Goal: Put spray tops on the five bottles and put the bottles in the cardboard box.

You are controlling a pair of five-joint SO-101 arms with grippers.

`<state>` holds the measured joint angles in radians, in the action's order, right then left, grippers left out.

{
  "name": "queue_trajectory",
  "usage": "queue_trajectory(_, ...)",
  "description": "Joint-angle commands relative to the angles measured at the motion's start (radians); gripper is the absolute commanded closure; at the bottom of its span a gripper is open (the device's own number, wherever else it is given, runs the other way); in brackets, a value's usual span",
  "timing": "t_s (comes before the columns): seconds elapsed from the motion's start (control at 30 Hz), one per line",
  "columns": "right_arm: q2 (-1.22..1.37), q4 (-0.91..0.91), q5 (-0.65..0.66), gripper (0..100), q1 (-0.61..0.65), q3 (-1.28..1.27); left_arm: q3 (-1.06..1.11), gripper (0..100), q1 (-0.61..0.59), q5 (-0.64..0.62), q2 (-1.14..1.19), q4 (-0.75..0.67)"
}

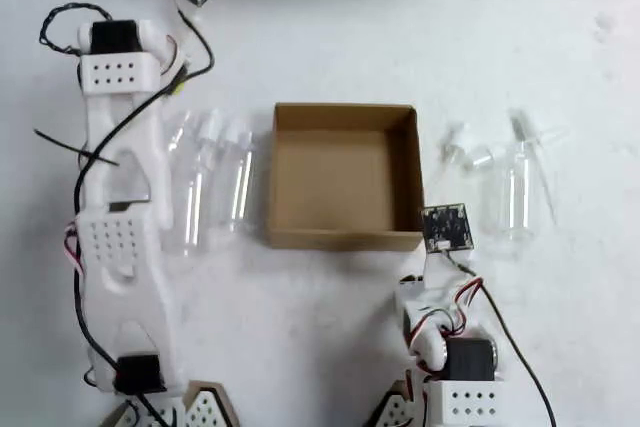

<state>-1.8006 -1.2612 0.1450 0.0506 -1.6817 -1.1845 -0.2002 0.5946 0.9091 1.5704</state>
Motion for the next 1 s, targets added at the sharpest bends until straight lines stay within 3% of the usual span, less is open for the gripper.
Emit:
queue_trajectory(0.0, -0.001, -0.005, 0.009, 98.4, 0.005, -0.009, -0.269, 82, -0.047, -0.114, 0.16, -0.006)
queue_trajectory(0.13, -0.001, -0.005, 0.009, 98.4, 0.005, -0.009, -0.425, 82, -0.091, -0.206, 0.288, -0.031)
queue_trajectory(0.23, -0.001, -0.005, 0.009, 98.4, 0.005, -0.009, -0.462, 82, -0.113, -0.206, 0.344, -0.028)
queue_trajectory(0.63, -0.001, -0.005, 0.009, 98.4, 0.002, -0.009, -0.459, 82, -0.116, -0.086, 0.412, -0.026)
queue_trajectory(0.97, -0.001, -0.005, 0.009, 98.4, 0.001, -0.009, -0.4, 83, -0.082, -0.087, 0.43, -0.054)
